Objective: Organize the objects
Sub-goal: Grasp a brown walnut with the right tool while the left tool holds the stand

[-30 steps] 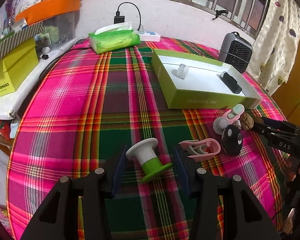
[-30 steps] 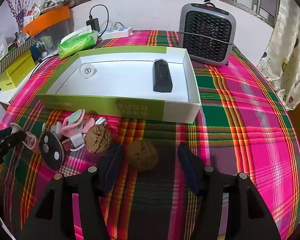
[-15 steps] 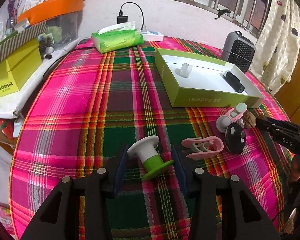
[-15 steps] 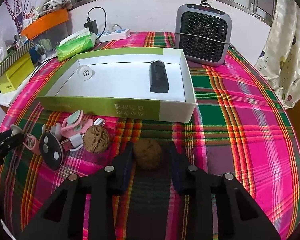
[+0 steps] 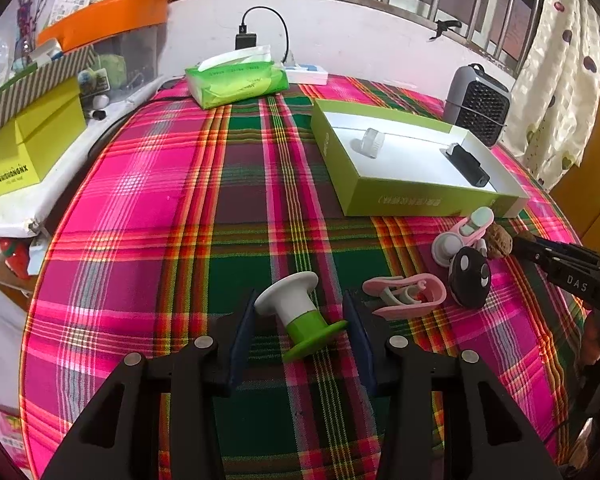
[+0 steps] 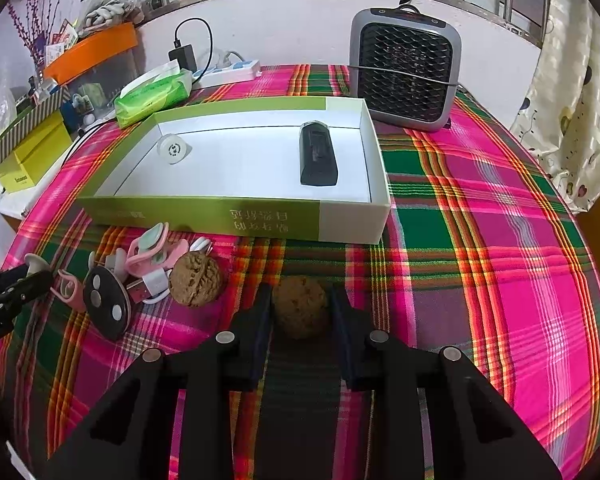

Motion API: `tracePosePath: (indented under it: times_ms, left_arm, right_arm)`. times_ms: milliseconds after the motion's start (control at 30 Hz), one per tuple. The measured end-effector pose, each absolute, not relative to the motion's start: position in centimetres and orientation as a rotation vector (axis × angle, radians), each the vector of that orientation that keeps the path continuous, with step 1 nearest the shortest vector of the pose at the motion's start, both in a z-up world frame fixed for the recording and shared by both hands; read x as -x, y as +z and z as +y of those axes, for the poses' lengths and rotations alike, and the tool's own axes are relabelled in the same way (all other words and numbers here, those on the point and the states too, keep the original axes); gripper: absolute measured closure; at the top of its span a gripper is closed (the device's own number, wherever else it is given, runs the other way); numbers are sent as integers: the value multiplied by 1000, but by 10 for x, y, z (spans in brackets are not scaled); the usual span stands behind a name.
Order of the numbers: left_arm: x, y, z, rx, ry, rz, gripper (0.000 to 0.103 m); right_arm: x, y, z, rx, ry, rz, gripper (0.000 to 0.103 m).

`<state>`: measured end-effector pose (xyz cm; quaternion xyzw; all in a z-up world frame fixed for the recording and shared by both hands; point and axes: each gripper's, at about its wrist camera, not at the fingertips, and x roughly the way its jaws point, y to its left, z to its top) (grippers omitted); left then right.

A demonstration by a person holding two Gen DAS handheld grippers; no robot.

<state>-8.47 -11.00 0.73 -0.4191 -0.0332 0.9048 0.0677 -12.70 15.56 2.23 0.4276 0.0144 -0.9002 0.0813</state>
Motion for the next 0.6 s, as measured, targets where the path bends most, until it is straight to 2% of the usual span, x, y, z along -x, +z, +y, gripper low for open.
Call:
tracePosePath:
  times_ms: [600]
  left_arm:
    - [104,47,-92,1154,2701,-55,61]
  right_arm:
    - [132,48,161,-1195,-2684,14,74]
